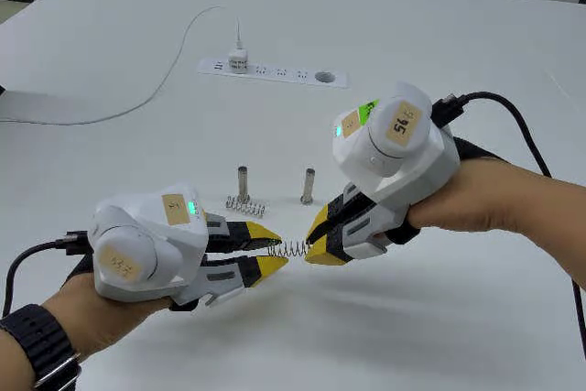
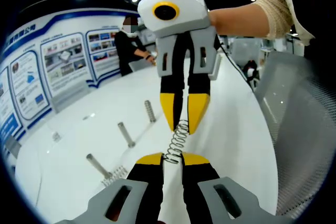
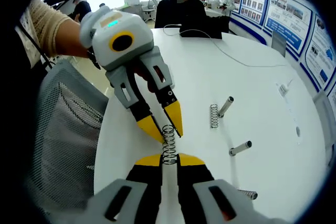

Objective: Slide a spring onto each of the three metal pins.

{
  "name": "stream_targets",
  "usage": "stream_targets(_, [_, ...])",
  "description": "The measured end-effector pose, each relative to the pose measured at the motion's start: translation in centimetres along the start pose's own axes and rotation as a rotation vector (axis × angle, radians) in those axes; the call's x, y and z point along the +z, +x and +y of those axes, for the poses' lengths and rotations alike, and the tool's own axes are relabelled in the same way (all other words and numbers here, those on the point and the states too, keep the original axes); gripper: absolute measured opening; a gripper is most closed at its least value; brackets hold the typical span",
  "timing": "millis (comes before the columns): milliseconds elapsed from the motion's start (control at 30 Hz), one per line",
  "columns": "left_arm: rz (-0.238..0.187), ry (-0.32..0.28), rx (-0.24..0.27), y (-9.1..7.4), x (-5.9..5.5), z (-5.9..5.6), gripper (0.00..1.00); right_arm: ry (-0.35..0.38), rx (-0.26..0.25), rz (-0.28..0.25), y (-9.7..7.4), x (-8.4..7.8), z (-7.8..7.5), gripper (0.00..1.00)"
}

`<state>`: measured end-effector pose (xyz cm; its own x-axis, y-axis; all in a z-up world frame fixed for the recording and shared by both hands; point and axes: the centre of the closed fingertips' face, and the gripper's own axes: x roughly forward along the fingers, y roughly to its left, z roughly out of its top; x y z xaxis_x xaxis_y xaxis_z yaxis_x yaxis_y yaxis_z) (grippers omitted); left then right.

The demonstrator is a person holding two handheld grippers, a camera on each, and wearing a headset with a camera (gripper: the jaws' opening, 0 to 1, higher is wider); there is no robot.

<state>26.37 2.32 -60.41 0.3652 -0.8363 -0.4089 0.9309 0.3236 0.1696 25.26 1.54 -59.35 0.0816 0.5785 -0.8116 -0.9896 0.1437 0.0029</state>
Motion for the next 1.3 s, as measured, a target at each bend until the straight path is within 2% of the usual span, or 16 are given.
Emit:
stream_targets(233, [-0.002, -0.018, 0.006, 0.0, -0.1, 0.0, 0.11, 0.012, -0.005, -0.087, -1.2, 2.2, 0.0, 0.11])
stream_targets(767, [-0.016, -0.046, 0.013, 0.2, 0.2, 0.0, 0.11, 0.002, -0.031, -0.172, -1.0, 4.6, 0.1, 0.11])
stream_targets(933, [-0.025, -0.054, 0.013, 0.3, 0.3, -0.1, 0.11, -0.001, -0.033, -0.188, -0.8, 5.2, 0.2, 0.11])
stream_targets(1133, [-0.035, -0.066, 0.021, 0.2, 0.2, 0.0, 0.11, 0.0, -0.034, -0.186, -0.7, 5.1, 0.0, 0.11])
stream_targets(1300, [-0.054, -0.1, 0.028, 0.2, 0.4, 0.2, 0.15, -0.001, -0.035, -0.18, -0.7, 5.1, -0.1, 0.11])
